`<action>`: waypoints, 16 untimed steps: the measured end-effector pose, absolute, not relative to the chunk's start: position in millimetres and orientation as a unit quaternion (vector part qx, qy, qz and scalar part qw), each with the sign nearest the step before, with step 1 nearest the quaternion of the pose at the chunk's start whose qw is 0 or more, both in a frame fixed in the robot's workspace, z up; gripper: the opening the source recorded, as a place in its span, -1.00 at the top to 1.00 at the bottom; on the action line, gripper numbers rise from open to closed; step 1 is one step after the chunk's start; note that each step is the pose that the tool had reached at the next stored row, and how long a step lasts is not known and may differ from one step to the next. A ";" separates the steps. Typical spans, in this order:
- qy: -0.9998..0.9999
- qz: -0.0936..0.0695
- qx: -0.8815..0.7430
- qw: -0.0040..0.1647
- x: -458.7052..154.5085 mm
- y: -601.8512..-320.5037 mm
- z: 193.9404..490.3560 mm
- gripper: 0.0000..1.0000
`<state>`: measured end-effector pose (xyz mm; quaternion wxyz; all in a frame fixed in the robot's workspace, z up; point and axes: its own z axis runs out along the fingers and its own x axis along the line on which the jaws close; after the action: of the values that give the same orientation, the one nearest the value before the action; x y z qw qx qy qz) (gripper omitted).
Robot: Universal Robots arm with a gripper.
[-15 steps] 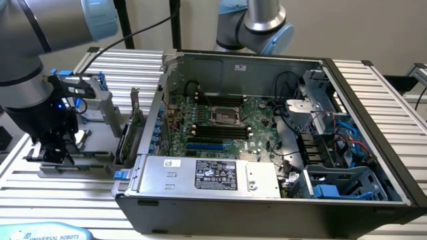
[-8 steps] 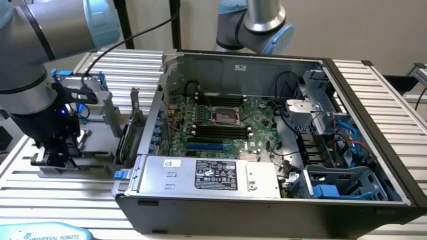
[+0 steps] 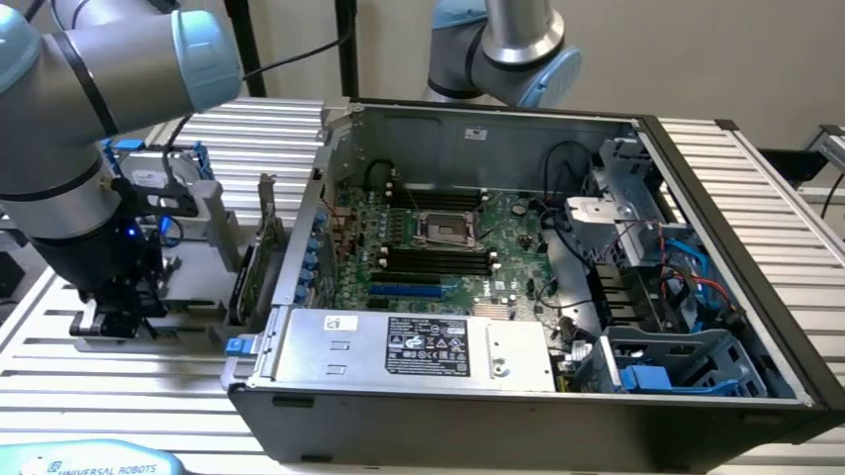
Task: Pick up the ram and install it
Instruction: 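Pick up the ram and move it above insertion slot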
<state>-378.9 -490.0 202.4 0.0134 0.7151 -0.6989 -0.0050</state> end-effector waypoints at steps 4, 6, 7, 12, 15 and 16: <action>-0.700 -0.005 0.714 0.013 -378.9 -490.0 199.1 0.27; -0.700 -0.005 0.714 0.013 -378.9 -490.0 197.9 0.27; -0.700 -0.005 0.714 0.013 -378.9 -490.0 197.4 0.27; -0.701 -0.007 0.713 0.011 -378.6 -490.0 196.1 0.27; -0.702 -0.008 0.712 0.011 -378.7 -490.0 195.8 0.27; -0.702 -0.008 0.712 0.011 -378.7 -490.0 195.7 0.27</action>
<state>-378.7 -490.0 195.7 0.0108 0.7123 -0.7017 -0.0076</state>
